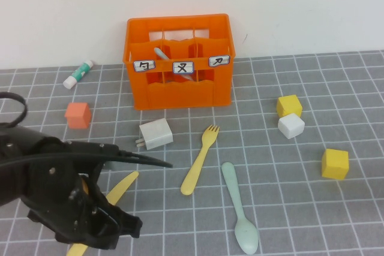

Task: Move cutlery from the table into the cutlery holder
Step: Pick up the knife

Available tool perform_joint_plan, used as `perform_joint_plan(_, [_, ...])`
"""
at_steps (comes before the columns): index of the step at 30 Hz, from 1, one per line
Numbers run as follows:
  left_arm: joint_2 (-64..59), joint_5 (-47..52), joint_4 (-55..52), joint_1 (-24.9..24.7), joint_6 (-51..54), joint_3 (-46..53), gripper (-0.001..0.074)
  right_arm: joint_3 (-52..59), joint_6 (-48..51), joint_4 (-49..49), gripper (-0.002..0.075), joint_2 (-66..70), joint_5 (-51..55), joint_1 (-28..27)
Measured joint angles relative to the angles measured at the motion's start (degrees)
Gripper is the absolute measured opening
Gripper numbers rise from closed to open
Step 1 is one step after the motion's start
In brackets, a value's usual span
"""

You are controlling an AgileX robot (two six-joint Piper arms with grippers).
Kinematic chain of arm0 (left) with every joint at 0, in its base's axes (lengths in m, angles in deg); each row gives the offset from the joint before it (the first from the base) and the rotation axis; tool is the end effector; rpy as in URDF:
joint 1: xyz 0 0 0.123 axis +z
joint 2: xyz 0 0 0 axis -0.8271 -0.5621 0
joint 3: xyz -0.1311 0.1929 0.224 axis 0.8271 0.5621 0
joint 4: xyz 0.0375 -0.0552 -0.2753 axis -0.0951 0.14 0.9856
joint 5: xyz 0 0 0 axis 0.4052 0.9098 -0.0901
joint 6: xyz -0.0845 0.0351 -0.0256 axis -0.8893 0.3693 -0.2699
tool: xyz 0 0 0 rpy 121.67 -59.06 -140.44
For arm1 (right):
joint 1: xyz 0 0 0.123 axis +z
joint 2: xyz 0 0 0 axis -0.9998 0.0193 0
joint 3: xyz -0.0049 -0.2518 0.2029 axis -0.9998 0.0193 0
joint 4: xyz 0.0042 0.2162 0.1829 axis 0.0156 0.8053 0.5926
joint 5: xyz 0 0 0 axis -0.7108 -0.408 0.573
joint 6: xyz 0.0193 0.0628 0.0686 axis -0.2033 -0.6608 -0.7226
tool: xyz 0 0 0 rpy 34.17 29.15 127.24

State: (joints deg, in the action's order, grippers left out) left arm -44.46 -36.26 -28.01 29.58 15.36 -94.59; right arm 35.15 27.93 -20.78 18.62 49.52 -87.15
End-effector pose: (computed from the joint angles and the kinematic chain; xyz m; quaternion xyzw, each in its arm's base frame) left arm 0.2372 -0.1224 0.2288 0.0577 0.9909 -0.0705 0.0992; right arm 0.1614 0.0270 0.2597 -0.1995 0.9093 0.0594 0.3602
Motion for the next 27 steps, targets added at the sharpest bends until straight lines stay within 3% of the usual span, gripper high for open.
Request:
perform_joint_plan(13, [-6.81, -0.68, -4.61, 0.0, -4.7, 0.0, 0.0255, 0.0, 5.34, 4.99, -0.0003, 0.0, 0.93, 0.0])
perform_joint_plan(22, [-6.81, 3.85, -23.02, 0.13, -17.95, 0.0, 0.0255, 0.0, 6.48, 5.93, -0.0003, 0.0, 1.15, 0.0])
perform_joint_plan(27, [-6.81, 3.05, -27.07, 5.06, -22.93, 0.0, 0.0246, 0.0, 6.73, 5.93, -0.0003, 0.0, 1.23, 0.0])
